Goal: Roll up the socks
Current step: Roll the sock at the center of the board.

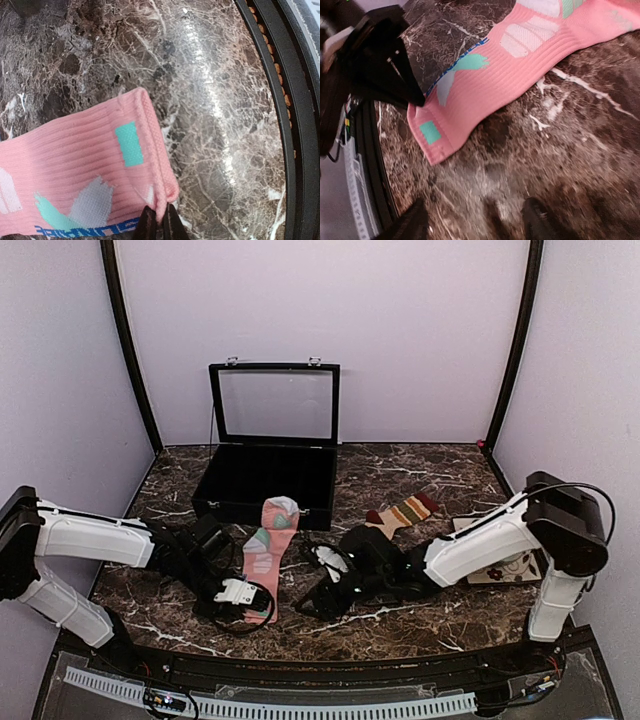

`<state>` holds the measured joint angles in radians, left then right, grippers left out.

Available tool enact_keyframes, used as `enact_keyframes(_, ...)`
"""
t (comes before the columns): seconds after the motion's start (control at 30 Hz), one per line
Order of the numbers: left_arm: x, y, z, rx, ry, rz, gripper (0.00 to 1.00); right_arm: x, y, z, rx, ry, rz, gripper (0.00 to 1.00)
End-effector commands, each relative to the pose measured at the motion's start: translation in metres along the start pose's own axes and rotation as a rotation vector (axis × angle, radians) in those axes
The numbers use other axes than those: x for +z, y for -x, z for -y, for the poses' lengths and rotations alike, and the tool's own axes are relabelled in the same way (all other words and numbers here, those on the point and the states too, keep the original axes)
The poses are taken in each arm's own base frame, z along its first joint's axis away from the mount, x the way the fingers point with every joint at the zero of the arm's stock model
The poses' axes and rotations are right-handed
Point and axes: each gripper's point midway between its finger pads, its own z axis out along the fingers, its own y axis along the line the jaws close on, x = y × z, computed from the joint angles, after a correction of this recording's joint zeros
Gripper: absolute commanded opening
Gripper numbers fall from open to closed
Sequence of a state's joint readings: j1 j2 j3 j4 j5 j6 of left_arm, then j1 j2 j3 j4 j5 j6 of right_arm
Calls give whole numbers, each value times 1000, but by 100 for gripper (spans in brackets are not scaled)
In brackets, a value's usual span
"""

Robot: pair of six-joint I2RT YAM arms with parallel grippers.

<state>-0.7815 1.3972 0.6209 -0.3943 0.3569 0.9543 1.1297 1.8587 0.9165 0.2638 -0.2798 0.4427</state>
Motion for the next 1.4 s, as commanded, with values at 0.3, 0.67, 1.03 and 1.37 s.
enact_keyframes(0.3,-19,4,1,-224,-233,97,1,-71,89,12,-296,-225,529,100)
enact_keyframes(0.67,-24,0,-1,-286,-318,114,7,-18,34,-38,-720,-87,373,94)
enact_keyframes(1.03,-28,3,-1,-300,-382,143,11,27,14,-63,-1000,-96,298,79)
enact_keyframes(1.37,-31,5,-11,-314,-422,155,11,55,7,-63,-1137,-80,203,67)
